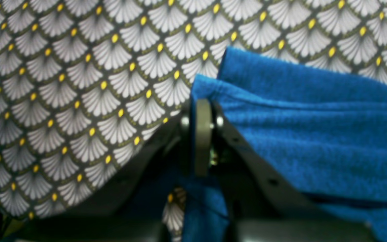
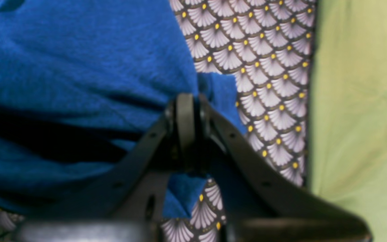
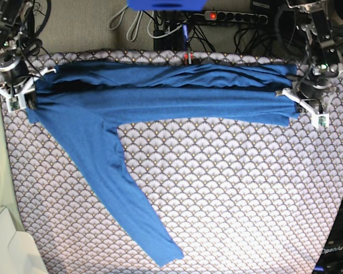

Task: Fold the T-shirt properly
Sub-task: 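Lift the side edges and fold the hem half toward the collar edge, then open the right gripper to release the folded edge and raise it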

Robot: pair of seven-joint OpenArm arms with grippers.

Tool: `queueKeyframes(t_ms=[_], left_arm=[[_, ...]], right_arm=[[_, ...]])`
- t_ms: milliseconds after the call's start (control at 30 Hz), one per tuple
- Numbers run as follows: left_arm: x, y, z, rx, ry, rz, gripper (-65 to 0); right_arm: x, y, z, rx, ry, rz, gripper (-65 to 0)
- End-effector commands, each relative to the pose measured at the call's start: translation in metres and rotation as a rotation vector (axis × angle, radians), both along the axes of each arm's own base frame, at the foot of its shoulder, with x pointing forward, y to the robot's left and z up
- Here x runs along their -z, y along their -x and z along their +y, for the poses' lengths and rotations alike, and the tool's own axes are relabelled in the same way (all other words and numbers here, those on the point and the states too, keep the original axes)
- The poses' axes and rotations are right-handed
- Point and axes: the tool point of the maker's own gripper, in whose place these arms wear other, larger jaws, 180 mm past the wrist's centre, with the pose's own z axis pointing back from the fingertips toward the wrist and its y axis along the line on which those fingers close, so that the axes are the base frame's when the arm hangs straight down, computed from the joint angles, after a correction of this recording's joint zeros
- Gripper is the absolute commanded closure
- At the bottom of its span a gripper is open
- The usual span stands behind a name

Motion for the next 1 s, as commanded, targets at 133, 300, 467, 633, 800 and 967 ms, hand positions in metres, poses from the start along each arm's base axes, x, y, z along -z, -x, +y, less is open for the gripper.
queueKeyframes(t_ms=[133,300,467,633,800,967], left_arm=[[-0.001,-0.006,-0.003,0.02,-0.005,-0.011,-0.5],[0.002,-0.006,-0.014,0.059,-0.005,0.004,-7.6],[0.003,-0.005,-0.016,0.059,0.0,0.004,-26.8],[0.006,0.0,-0.017,0.06,0.002,0.048,-28.1],[0.007,0.001,-0.017,0.06,0.005,0.068,-28.1],[0.008,0.003,-0.015,0.06,0.001,0.075,-28.1]], right_arm=[[0.001,0.001,-0.008,0.012,0.001,-0.005,0.0],[-0.001,0.0,-0.009,0.011,0.007,-0.008,-5.6],[-0.005,-0.001,-0.011,0.013,0.015,-0.016,-22.3],[-0.03,-0.004,-0.019,0.015,0.067,-0.068,-29.8],[-0.057,-0.028,-0.021,0.017,0.095,-0.147,-30.2],[-0.071,-0.074,-0.016,-0.004,0.131,-0.112,-30.2]])
